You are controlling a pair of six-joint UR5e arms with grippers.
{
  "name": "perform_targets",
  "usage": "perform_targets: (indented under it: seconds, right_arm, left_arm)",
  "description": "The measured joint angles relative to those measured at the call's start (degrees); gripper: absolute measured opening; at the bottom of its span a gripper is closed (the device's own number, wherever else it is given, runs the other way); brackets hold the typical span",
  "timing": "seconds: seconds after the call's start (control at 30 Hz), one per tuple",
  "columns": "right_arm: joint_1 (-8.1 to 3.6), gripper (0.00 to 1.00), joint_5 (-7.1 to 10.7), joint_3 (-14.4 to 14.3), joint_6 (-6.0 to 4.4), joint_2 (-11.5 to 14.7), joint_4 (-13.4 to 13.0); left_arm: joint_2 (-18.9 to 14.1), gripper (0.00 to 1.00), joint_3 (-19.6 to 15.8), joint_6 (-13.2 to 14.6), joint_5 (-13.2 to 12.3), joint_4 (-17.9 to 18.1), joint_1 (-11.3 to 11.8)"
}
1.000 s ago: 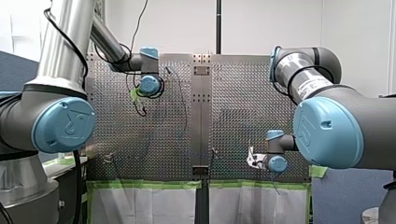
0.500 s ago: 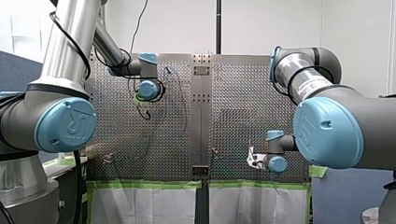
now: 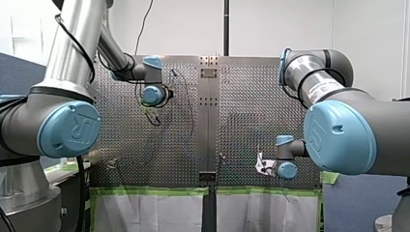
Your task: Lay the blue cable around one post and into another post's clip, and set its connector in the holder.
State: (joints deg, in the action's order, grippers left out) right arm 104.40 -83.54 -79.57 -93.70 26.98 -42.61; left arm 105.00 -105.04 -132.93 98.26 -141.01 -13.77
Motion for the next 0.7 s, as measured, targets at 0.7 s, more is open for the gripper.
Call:
perform_targets:
  seconds: [0.7]
  right_arm:
    - [0.05,0.0,0.03,-0.03,0.09,-0.19,0.05]
  left_arm:
    - [4.87,0.99,4.0,-4.66,2.51,-1.1,1.37]
